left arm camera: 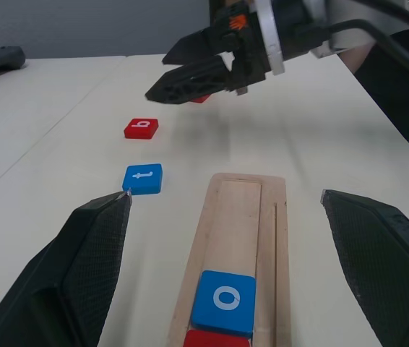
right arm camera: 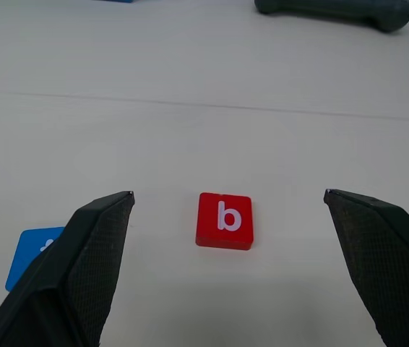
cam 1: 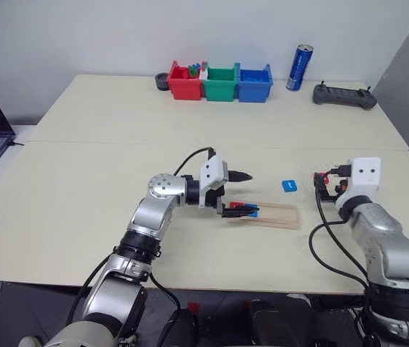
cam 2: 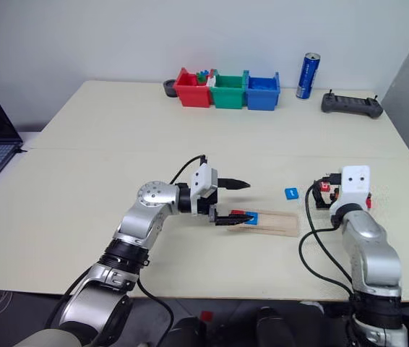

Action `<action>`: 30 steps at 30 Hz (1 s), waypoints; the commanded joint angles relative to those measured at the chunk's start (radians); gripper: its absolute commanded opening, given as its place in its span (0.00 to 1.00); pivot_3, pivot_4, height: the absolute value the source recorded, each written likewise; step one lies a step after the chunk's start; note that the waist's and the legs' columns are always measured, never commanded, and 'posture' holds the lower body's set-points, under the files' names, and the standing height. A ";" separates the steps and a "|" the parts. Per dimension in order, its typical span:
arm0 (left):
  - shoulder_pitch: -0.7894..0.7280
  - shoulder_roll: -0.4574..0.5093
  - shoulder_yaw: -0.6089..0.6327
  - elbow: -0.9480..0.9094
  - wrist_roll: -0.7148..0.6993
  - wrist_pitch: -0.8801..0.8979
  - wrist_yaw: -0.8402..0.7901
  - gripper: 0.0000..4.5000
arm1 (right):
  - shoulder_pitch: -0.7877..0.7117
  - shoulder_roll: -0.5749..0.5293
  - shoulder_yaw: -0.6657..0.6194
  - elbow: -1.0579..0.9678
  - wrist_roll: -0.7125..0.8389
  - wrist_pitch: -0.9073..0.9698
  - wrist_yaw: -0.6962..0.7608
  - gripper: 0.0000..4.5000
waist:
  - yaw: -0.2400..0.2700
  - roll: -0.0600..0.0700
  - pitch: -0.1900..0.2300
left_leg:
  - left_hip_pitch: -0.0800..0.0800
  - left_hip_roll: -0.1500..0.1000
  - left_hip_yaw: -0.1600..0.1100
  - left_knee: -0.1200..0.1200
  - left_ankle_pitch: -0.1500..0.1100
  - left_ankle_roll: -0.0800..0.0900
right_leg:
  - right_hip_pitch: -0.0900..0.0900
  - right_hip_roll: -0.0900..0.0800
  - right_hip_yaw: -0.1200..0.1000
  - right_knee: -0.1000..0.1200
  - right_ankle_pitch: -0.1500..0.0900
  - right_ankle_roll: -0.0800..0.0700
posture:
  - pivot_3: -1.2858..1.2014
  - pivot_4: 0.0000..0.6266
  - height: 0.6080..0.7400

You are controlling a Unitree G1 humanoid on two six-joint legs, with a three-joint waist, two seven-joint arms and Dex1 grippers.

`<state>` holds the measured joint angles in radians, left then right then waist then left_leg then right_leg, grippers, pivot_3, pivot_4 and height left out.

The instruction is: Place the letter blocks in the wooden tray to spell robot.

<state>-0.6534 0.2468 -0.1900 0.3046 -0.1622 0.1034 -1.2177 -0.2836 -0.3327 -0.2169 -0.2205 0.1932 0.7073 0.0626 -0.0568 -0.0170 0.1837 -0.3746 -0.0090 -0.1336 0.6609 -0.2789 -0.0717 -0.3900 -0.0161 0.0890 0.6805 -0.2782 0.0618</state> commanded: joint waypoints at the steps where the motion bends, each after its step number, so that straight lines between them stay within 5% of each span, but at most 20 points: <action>1: 0.012 -0.003 0.002 -0.073 -0.052 0.028 0.005 0.99 | -0.040 0.003 -0.007 0.047 -0.023 -0.055 -0.010 1.00 | 0.000 0.000 0.000 | 0.000 0.000 0.000 0.000 0.000 0.000 | 0.000 0.000 0.000 0.000 0.000 0.000 | 0.52 0.24 1.00; 24: 0.044 0.012 -0.003 -0.167 -0.096 0.060 0.083 0.99 | -0.201 0.024 -0.020 0.499 -0.025 -0.254 0.013 1.00 | -0.003 0.000 0.000 | 0.000 0.000 0.001 0.000 0.000 0.000 | 0.000 0.000 0.000 0.000 0.000 0.000 | 0.52 0.24 1.00; 30: 0.057 0.019 -0.006 -0.184 -0.097 0.061 0.086 1.00 | -0.198 0.031 -0.017 0.533 -0.025 -0.286 0.011 0.59 | -0.003 0.000 0.000 | 0.000 0.000 0.001 0.000 0.000 0.000 | 0.000 0.000 0.000 0.000 0.000 0.000 | 0.52 0.24 1.00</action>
<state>-0.5943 0.2628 -0.1915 0.1664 -0.2422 0.1709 -1.1359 -0.4840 -0.3012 -0.2161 0.3102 0.1696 0.4335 0.0823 -0.0597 -0.0166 0.1838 -0.3743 -0.0089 -0.1330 0.6606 -0.2789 -0.0717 -0.3900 -0.0161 0.0895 0.6804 -0.2781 0.0618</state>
